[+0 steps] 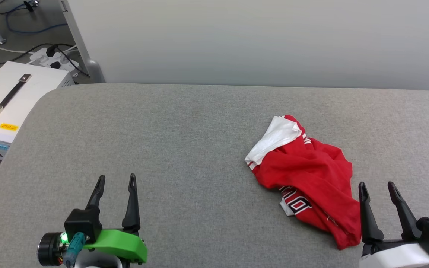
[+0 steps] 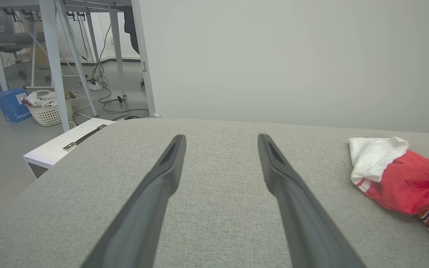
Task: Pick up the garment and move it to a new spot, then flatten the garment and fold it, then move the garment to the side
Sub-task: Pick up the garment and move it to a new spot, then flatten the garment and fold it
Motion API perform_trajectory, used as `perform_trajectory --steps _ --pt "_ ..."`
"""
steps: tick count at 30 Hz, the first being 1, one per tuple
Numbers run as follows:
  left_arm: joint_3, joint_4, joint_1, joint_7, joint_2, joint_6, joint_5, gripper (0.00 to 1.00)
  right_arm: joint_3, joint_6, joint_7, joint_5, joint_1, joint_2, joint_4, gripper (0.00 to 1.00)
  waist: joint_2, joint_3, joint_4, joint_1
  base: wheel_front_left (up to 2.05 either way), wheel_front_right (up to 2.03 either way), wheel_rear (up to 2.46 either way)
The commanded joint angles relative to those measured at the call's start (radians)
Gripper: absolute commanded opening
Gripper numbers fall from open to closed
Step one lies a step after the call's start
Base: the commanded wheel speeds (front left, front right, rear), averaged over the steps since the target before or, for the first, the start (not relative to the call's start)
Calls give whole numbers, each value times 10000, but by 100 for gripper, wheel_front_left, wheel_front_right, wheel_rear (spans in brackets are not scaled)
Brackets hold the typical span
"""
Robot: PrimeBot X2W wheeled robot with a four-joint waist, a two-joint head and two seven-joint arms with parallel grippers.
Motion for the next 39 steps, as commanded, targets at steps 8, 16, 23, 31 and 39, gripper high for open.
perform_trajectory --steps 8,16,23,31,39 --pt "648 339 284 -58 -648 -715 750 100 115 -9 -47 127 266 -62 381 100 0 12 78 1 0 0 0" --pt "1173 449 265 -58 -1014 -1119 1249 100 47 -9 -47 50 -38 -209 208 100 0 68 88 1 0 0 0" --pt "1489 479 -106 -59 -1270 -1375 1520 100 -82 -9 -47 77 -1746 -1358 -253 100 0 575 174 1 0 0 0" --pt "1744 483 -658 -59 -1526 -1578 1795 100 2329 -9 755 1655 -4700 -4430 1032 100 0 1350 314 1 0 0 0" --pt "1884 398 -1205 -59 -1708 -1745 1970 100 5723 -9 5842 4895 -7447 -6882 1730 100 0 2154 546 1 0 0 0"
